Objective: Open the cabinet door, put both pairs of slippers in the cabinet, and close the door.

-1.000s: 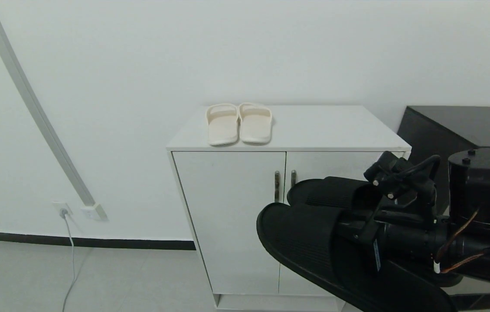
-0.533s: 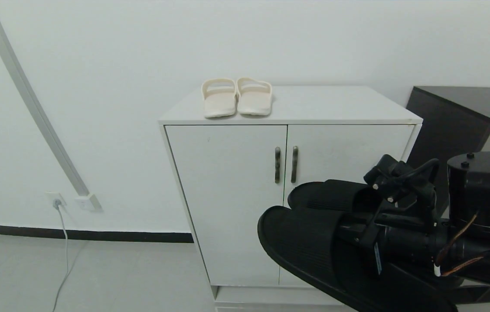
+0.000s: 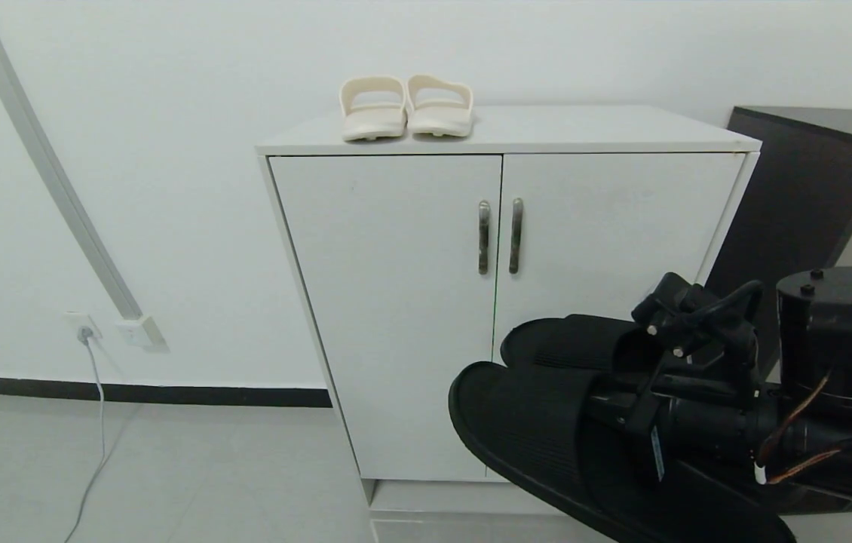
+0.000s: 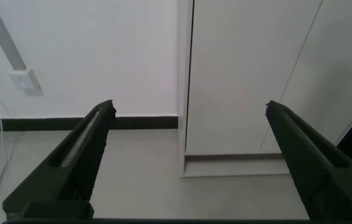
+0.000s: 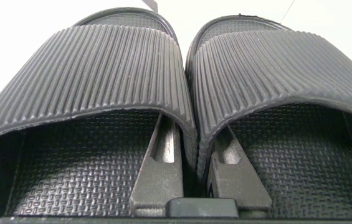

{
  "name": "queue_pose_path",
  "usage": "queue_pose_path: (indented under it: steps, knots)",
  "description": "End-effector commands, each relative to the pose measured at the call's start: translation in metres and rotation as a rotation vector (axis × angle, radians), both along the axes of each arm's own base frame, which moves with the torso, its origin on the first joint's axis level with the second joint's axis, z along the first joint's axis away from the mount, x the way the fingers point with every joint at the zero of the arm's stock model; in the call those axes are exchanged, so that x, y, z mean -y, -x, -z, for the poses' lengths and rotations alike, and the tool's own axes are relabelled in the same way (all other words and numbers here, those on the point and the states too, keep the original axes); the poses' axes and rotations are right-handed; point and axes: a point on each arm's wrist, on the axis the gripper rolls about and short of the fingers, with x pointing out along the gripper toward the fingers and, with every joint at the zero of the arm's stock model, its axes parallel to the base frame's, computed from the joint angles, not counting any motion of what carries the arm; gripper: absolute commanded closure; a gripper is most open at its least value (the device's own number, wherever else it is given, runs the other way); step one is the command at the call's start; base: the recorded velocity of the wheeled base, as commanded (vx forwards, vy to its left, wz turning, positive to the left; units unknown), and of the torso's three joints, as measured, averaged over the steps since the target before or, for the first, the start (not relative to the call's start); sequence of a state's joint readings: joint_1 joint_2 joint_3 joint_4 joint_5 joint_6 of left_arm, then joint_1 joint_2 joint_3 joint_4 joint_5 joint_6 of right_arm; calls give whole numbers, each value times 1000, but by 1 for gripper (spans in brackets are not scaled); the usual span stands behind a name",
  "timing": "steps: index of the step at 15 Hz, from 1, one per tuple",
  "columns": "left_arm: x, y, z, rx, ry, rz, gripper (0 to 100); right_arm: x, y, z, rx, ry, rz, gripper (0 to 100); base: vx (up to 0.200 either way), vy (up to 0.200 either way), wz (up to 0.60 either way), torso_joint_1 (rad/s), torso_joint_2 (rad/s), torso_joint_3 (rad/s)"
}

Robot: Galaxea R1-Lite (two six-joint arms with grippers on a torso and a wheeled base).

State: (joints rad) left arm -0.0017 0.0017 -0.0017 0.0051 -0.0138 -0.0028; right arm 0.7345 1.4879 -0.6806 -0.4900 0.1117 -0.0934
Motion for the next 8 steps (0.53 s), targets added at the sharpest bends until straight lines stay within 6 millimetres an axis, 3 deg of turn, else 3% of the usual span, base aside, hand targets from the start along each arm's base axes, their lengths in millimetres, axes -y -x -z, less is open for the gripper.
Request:
queue_pose_path:
  steps: [1, 3, 8]
  knots:
    - [0, 0, 0, -1, 0, 0, 0, 0, 0, 1, -4, 3, -1, 100, 0, 0, 0, -36, 447, 408]
    - [0, 0, 0, -1, 0, 0, 0, 0, 0, 2, -5, 4, -1, 100, 0, 0, 0, -17, 361, 334]
    - [0, 0, 0, 0, 2, 0, 0, 0, 0, 3, -8, 7, -4, 100, 0, 0, 0, 0, 0, 0]
